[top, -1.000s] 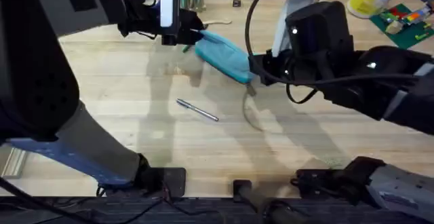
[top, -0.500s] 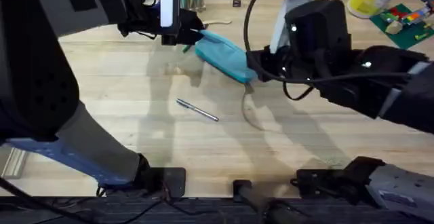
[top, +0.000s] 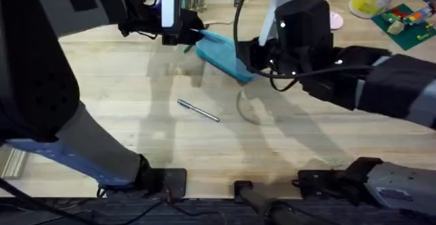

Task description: Unzip the bag, pick up the pens from the table one at a time and place them inside, then zip the bag closed.

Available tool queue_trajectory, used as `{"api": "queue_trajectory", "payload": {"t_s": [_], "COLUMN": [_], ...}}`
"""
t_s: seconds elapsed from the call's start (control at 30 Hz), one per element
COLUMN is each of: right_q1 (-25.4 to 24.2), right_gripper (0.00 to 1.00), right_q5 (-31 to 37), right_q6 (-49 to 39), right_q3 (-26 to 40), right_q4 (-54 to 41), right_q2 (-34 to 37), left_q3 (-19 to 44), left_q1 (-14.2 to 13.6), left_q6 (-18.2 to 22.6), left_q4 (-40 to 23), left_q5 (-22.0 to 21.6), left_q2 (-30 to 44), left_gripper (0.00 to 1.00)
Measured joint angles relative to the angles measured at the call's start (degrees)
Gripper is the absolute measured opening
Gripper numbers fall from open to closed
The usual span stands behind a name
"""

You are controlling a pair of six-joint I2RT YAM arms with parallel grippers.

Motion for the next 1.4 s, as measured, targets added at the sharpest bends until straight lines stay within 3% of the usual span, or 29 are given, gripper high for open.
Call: {"api": "queue_trajectory", "payload": {"t_s": [0.43,1.03,1.4], "right_q1": [0.3,1.7,1.7], "right_gripper": [0.032,0.031,0.031], "right_q5": [-0.9,-4.1,-5.0], "right_q6": [0.0,0.0,-1.3], "right_q3": [1.4,18.5,21.0], "right_q4": [6.0,5.6,5.1], "right_q2": [5.7,22.1,23.7], "left_q3": [0.0,0.0,0.0], "left_q1": [0.0,0.0,0.4], "left_q6": [0.0,0.0,0.0], "left_q4": [0.0,0.0,0.4], "left_q5": [0.0,-0.2,-0.9], "left_q2": [0.0,0.0,0.0], "left_gripper": [0.042,0.042,0.042]}}
